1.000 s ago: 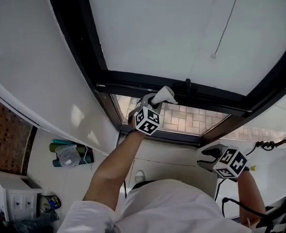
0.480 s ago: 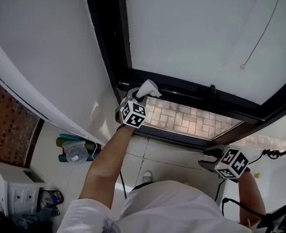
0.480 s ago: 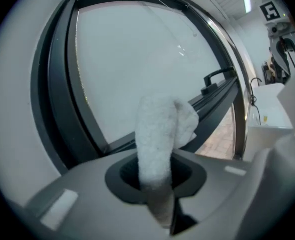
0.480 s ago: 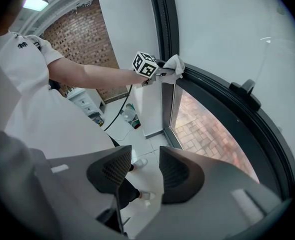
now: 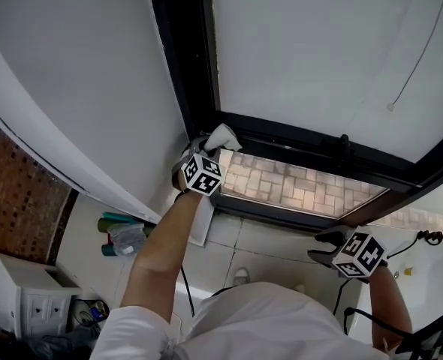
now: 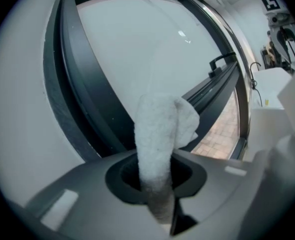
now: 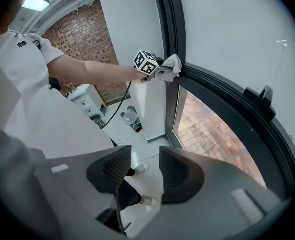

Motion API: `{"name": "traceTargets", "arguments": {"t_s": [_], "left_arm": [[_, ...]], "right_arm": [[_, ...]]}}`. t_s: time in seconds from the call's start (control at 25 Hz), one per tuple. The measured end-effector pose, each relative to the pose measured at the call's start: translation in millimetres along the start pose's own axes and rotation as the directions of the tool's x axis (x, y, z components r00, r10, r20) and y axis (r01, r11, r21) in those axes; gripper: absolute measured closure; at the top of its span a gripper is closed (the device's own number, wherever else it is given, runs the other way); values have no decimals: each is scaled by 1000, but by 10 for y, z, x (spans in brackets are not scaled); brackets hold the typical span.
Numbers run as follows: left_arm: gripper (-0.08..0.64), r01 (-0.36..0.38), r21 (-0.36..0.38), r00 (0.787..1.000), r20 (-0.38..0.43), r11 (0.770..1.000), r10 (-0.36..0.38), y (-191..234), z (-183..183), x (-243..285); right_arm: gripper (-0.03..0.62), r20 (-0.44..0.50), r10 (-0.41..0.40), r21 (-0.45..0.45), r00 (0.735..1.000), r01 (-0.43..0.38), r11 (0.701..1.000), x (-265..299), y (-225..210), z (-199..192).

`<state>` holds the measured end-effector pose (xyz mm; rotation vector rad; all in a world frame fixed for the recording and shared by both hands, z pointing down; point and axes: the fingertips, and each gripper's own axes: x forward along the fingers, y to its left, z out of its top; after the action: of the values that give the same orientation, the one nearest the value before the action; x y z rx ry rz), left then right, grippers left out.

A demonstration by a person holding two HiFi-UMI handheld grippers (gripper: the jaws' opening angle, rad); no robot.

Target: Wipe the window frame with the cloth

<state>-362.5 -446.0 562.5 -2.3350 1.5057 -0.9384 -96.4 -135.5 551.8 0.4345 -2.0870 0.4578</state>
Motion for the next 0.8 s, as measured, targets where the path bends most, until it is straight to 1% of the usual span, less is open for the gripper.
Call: {"name": "traceTargets", "arguments": {"t_s": [0.08, 0.16, 0.2, 0.24, 0.28, 0.32, 0.4, 0.48, 0.6, 0.72, 0.76, 0.8], "left_arm": [[469, 2, -7, 1000, 2, 1000, -2, 8, 1, 4], [469, 5, 7, 1000, -2, 1000, -5, 6, 9, -4], [469, 7, 31, 1000, -9, 999, -6, -3, 17, -19], [469, 6, 72, 1000, -21, 997, -5, -19, 33, -42], [469, 5, 130, 999, -35, 992, 0, -42, 61, -70], [469, 4, 198, 999, -47, 980, 5, -67, 99, -101], [469, 10, 332, 998, -69, 943, 13, -84, 177, -155], [469, 22, 422, 995, -93, 906, 19, -24, 226, -176], [469, 57, 508, 991, -132, 860, 12, 76, 270, -176], [469, 85, 595, 986, -165, 799, 18, 172, 337, -236], [469, 86, 615, 985, -169, 784, 25, 221, 387, -266], [469, 84, 629, 985, -169, 773, 31, 277, 453, -300]], "right_arm": [[416, 2, 0, 4, 1000, 0, 1000, 17, 18, 22], [416, 6, -4, 11, 1000, 4, 1000, 30, 24, 33], [416, 8, -5, 14, 1000, 5, 1000, 34, 27, 27], [416, 11, -5, 18, 1000, 5, 1000, 36, 29, 12], [416, 14, -6, 22, 1000, 6, 1000, 35, 24, -9], [416, 18, -7, 26, 1000, 7, 1000, 30, 15, -32], [416, 22, -11, 28, 1000, 10, 1000, 19, -2, -63], [416, 20, -12, 23, 1000, 11, 1000, 19, 2, -63], [416, 14, -15, 10, 1000, 15, 1000, 29, 34, -55], [416, 30, -22, 4, 999, 22, 1000, 4, 50, -7], [416, 36, -24, 3, 999, 24, 1000, -8, 49, 6], [416, 42, -25, 2, 999, 25, 1000, -15, 48, 12]]}}
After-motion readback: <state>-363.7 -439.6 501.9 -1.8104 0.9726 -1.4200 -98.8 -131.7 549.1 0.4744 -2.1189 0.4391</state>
